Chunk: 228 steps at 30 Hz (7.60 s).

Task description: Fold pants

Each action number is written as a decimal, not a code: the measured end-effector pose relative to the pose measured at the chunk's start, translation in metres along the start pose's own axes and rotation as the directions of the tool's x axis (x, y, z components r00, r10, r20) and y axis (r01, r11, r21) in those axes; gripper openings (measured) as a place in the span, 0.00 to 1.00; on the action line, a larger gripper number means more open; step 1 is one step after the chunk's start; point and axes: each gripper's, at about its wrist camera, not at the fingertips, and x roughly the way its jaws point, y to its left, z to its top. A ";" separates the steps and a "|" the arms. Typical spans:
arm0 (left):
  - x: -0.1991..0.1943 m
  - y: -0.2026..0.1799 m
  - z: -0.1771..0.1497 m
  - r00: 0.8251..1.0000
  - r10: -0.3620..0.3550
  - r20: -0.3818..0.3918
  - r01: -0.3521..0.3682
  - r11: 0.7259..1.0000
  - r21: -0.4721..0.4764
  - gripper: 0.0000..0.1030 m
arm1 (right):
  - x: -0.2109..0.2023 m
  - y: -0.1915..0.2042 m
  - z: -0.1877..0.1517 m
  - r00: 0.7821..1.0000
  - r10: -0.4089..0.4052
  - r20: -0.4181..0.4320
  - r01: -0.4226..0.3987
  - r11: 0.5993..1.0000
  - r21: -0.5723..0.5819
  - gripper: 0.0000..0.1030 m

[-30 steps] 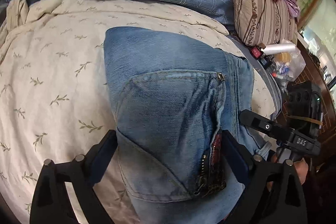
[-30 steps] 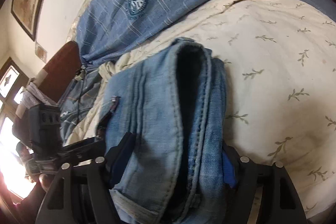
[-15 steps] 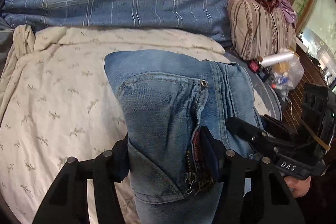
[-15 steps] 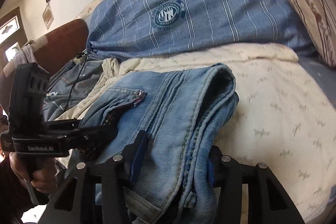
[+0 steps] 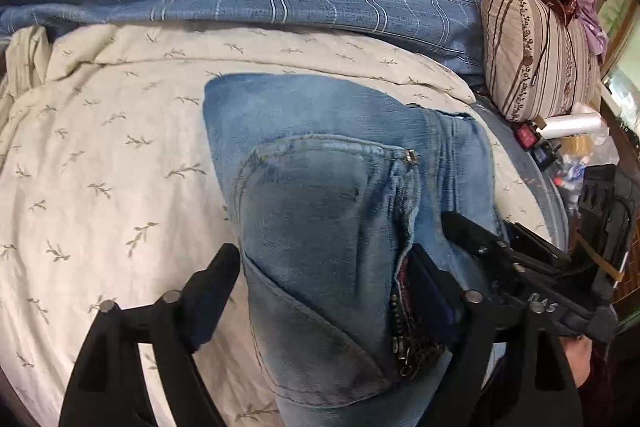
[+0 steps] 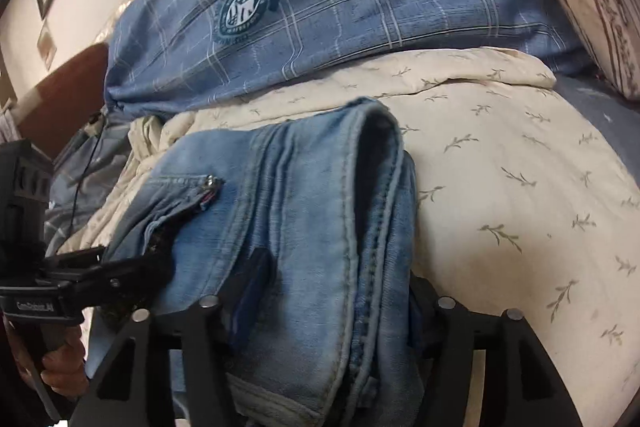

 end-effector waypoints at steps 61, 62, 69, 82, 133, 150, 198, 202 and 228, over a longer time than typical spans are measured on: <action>-0.282 -0.064 -0.070 0.740 0.396 0.544 -0.489 0.872 0.032 0.98 | -0.225 0.154 -0.036 0.923 0.014 0.385 0.080 0.971 -0.227 0.73; -0.283 -0.065 -0.071 0.739 0.397 0.545 -0.491 0.870 0.032 0.98 | -0.224 0.153 -0.036 0.924 0.014 0.383 0.078 0.971 -0.224 0.73; -0.289 -0.065 -0.074 0.740 0.385 0.551 -0.478 0.878 0.029 0.98 | -0.224 0.152 -0.036 0.924 0.011 0.382 0.079 0.972 -0.220 0.73; -0.303 -0.064 -0.079 0.711 0.398 0.580 -0.492 0.871 0.005 0.98 | -0.227 0.161 -0.040 0.925 0.021 0.380 0.081 0.965 -0.250 0.73; -0.301 -0.058 -0.080 0.738 0.387 0.553 -0.469 0.883 0.007 1.00 | -0.219 0.163 -0.041 0.937 0.027 0.348 0.069 0.963 -0.261 0.73; -0.310 -0.060 -0.083 0.734 0.369 0.570 -0.459 0.888 0.017 1.00 | -0.221 0.172 -0.040 0.935 0.028 0.353 0.077 0.957 -0.280 0.73; -0.279 -0.048 -0.096 0.803 0.356 0.478 -0.431 0.901 0.054 1.00 | -0.215 0.159 -0.053 0.945 -0.017 0.327 0.104 0.963 -0.250 0.73; -0.277 -0.047 -0.096 0.804 0.354 0.479 -0.432 0.900 0.059 1.00 | -0.214 0.159 -0.053 0.946 -0.017 0.325 0.103 0.963 -0.250 0.73; -0.263 -0.004 -0.088 0.831 0.315 0.458 -0.368 0.929 0.030 1.00 | -0.176 0.185 -0.044 0.965 -0.046 0.259 0.126 0.945 -0.301 0.73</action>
